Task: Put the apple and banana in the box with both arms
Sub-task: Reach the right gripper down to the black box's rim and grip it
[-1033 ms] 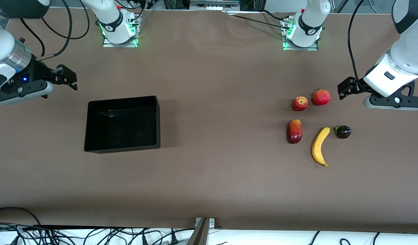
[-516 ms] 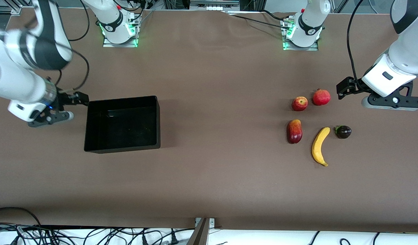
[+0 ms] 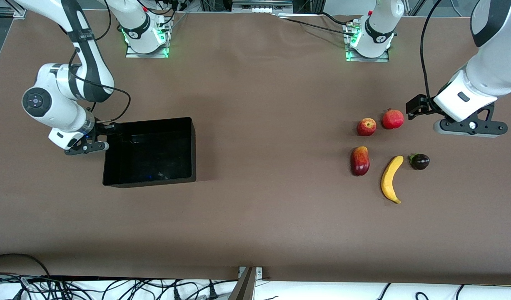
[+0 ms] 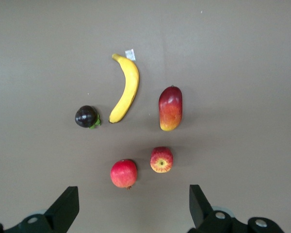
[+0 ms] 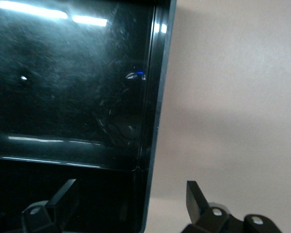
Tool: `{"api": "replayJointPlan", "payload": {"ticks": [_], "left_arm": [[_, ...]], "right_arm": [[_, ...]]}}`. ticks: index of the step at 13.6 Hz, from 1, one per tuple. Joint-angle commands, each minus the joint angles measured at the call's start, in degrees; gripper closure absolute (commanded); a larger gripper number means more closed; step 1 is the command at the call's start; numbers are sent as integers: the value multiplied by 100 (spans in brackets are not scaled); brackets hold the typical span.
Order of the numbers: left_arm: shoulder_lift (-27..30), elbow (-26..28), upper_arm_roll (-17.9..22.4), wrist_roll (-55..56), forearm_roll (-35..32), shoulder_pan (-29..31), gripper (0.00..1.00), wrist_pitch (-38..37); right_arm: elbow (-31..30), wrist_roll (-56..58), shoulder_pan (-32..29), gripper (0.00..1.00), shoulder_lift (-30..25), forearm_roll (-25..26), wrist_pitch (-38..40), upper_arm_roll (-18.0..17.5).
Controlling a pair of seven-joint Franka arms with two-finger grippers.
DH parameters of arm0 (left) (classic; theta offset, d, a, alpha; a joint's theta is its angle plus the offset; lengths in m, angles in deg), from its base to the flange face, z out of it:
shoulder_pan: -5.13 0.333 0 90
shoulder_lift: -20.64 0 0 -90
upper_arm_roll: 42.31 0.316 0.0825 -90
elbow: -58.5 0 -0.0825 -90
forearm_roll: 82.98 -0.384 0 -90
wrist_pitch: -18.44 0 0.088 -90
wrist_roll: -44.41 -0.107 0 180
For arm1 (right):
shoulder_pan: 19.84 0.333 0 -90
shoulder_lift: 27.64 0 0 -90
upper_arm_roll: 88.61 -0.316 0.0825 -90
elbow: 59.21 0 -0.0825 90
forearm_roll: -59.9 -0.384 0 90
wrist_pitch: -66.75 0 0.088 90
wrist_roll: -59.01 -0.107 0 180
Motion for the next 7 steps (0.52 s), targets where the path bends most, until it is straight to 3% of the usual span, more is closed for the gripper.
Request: {"api": "replayJointPlan", "payload": {"ticks": [1,3,4,7], "left_arm": [[-54,-5,-2,-75,36,-3,0,-130],[-80,-14,-2,-75,36,-3,0,-130],[-80,-14,-2,-75,36,-3,0,-130],[-80,-14,-2,-75,36,-3,0,-138]], "right_arm": [[-49,100,-117,9,139,-36,-214,5],[-49,197,-258,15,315,-36,-424,5],[-49,276,-302,25,411,-45,-503,5],[4,277,-311,93,439,-45,-469,-13]]}}
